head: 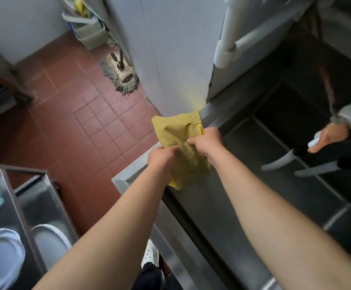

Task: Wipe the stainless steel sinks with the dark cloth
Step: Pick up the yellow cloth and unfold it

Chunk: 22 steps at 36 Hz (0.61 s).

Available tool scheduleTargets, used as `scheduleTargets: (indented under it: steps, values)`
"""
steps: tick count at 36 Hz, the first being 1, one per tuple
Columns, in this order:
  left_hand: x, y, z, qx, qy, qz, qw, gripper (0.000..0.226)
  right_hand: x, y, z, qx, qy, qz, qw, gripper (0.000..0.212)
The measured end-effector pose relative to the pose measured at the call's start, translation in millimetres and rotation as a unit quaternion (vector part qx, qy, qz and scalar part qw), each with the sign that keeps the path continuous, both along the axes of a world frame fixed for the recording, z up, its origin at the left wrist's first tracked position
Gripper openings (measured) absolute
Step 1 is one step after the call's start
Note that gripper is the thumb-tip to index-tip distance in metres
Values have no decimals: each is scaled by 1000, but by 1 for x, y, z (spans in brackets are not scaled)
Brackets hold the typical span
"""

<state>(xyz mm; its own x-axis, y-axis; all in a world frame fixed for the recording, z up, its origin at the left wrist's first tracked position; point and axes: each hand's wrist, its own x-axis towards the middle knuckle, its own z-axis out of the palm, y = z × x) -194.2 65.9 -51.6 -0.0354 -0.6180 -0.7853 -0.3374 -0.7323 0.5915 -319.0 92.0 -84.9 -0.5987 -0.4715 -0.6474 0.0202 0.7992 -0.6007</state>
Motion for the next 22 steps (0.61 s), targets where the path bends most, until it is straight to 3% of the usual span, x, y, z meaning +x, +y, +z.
scheduleTargets:
  steps: [7,9,11,14,16,18,22]
  values:
    - [29,-2,16,-20,102,18,994,11,8,21,35,-119,-83,-34,989,33]
    - [43,0,22,-11,131,23,991,26,18,33,44,-150,-103,-47,982,33]
    - [58,2,28,-8,156,24,988,48,29,45,52,-167,-104,-64,978,39]
    - [78,7,39,-59,180,-29,981,73,50,65,65,-196,-84,-98,972,66]
    - [90,13,49,-112,217,-82,966,67,65,78,76,-241,-86,-130,958,86]
    - [102,17,59,-168,231,-143,948,50,85,91,93,-291,-69,-145,943,92]
    - [131,23,72,-259,202,-295,897,46,126,125,126,-282,31,-122,951,57]
